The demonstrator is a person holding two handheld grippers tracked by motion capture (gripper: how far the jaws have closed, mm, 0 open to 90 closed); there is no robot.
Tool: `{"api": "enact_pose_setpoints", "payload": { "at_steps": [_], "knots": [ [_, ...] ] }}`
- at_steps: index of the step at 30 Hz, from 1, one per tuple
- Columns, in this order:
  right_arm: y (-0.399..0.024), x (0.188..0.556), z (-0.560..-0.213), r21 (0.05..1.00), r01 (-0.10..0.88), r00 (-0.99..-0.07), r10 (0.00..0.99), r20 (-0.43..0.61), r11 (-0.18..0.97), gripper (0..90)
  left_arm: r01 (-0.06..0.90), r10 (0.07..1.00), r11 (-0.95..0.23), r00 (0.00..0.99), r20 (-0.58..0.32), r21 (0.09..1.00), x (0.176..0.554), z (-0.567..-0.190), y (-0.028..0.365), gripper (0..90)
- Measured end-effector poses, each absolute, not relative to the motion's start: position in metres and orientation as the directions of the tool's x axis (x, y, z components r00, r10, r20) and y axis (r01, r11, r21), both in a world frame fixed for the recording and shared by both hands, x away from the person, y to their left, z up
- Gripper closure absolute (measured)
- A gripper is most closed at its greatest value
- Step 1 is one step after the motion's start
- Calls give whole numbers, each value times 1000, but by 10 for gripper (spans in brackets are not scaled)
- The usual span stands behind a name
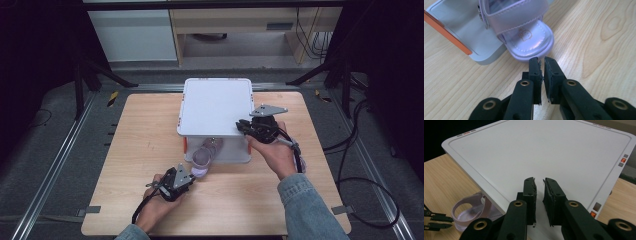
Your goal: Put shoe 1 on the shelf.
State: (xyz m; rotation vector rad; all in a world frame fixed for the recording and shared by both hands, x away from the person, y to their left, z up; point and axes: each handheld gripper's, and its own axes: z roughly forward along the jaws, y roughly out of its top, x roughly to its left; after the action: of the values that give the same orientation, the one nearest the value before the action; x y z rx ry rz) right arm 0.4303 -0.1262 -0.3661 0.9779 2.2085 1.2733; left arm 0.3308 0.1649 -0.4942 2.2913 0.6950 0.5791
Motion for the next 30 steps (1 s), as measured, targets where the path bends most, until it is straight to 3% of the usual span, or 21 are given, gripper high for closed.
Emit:
{"api": "enact_pose_setpoints", "payload": {
  "at_steps": [20,30],
  "knots": [
    [-125,432,-366,867,373,-670,742,6,331,795,283,598,-619,774,207,733,340,-495,127,858],
    [-126,433,-367,868,374,-671,741,10,327,795,316,634,-590,752,184,743,345,-494,120,841]
  ]
}}
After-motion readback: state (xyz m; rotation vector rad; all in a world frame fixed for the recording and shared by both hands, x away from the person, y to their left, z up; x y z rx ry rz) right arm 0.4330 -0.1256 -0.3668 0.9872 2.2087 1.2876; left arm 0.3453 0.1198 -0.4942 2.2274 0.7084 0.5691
